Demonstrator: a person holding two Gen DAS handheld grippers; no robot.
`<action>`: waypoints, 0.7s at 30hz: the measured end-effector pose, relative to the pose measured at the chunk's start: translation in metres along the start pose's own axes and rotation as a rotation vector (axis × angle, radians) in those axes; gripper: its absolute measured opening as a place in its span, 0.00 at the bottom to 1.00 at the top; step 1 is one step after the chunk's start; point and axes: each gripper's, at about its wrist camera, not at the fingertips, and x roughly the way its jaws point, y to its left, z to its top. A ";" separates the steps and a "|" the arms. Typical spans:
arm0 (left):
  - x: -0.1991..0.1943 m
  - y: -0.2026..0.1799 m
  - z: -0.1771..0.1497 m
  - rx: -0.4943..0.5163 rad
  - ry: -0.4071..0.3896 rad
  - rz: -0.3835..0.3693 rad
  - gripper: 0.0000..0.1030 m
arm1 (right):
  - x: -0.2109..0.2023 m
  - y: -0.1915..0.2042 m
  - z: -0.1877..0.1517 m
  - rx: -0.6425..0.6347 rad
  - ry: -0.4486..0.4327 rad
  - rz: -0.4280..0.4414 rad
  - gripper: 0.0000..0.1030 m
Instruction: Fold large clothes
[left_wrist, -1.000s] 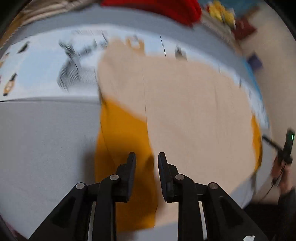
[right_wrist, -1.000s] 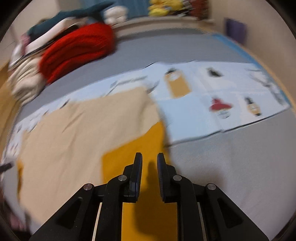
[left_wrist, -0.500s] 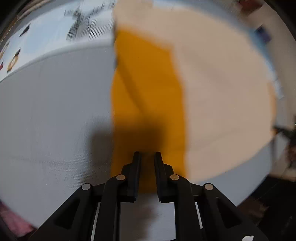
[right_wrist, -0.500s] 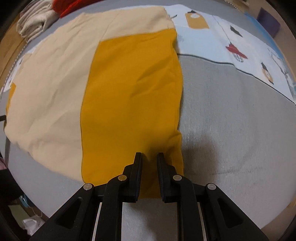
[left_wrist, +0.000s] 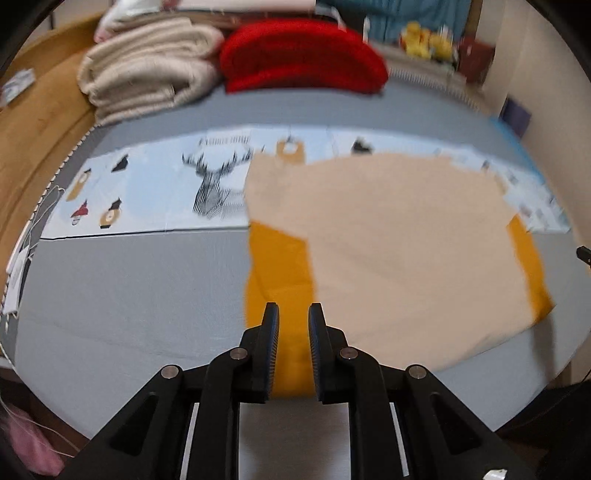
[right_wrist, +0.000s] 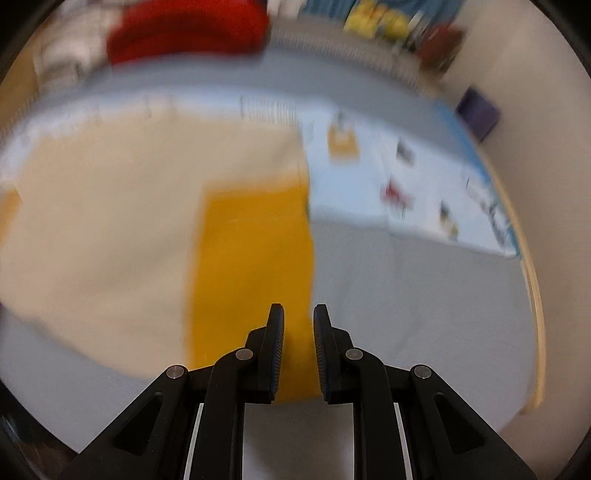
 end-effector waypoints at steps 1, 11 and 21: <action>-0.006 -0.009 -0.008 -0.022 -0.029 -0.003 0.15 | -0.021 0.011 0.002 0.014 -0.062 0.030 0.18; 0.011 -0.066 -0.044 -0.068 -0.074 -0.005 0.15 | -0.024 0.143 -0.027 -0.093 -0.130 0.171 0.22; 0.056 -0.042 -0.053 -0.218 0.089 -0.053 0.15 | 0.081 0.192 -0.048 -0.180 0.211 0.126 0.22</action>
